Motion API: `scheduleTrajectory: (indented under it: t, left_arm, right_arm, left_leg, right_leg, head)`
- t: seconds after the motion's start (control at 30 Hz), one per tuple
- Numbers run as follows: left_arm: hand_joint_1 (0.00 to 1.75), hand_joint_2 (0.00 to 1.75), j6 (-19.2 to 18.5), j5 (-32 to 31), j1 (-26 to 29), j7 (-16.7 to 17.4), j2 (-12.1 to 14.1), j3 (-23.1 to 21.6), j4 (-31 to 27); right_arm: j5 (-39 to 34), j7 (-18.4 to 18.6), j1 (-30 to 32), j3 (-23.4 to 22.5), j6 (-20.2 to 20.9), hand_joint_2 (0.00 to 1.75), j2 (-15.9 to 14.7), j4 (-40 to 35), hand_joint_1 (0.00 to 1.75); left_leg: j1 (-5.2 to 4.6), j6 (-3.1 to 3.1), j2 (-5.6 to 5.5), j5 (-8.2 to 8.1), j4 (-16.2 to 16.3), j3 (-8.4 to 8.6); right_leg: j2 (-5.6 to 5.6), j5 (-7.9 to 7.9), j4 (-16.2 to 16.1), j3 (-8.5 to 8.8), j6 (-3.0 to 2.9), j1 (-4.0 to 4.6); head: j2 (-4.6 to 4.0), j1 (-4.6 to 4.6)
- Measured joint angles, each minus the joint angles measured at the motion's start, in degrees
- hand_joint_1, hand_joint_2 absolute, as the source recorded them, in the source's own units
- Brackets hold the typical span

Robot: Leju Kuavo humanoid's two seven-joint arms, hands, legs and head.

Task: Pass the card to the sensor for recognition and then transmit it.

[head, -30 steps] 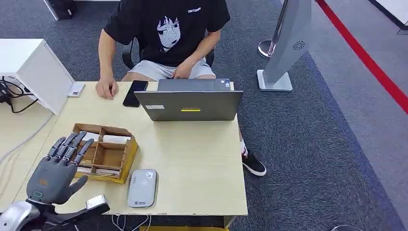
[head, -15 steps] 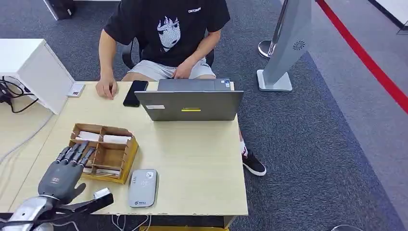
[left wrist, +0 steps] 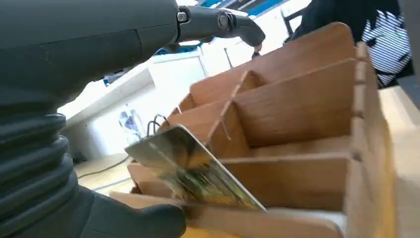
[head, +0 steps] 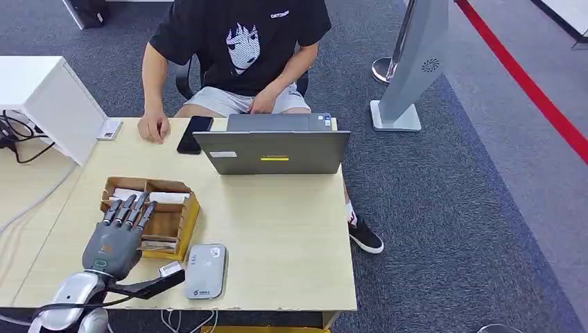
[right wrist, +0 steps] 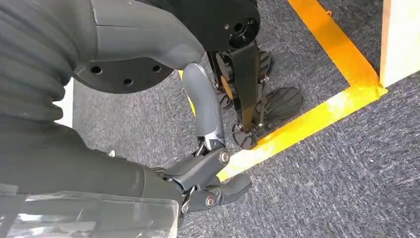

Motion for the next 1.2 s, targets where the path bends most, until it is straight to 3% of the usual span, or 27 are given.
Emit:
scheduleTrajectory:
  t: [0.27,1.07,1.2]
  left_arm:
    - [0.0,1.75,-2.6,1.4,0.0,0.0,-0.2,-1.6,1.0]
    - [0.0,1.75,-2.6,0.4,0.3,0.5,-0.3,-5.9,-2.0]
    - [0.0,1.75,-3.1,0.1,0.3,2.0,0.1,-6.6,-2.3]
  right_arm:
    - [0.2,-0.1,0.0,-0.6,0.0,1.75,0.0,0.0,0.0]
    - [0.3,-0.5,0.0,-1.7,0.0,1.75,0.0,0.0,0.0]
    - [0.7,-0.5,0.0,-2.3,0.0,1.75,0.0,0.0,0.0]
  left_leg:
    - [0.0,0.0,0.0,0.0,0.0,0.0]
    - [-0.01,0.0,-0.01,0.0,0.0,0.0]
    - [-0.01,0.0,-0.01,0.0,0.0,-0.01]
  right_leg:
    - [0.0,0.0,0.0,0.0,0.0,0.0]
    - [0.0,0.0,0.0,0.01,0.0,0.0]
    - [0.0,0.0,0.0,0.02,0.0,0.0]
  head:
    - [0.0,0.0]
    - [0.0,0.02]
    - [0.0,0.0]
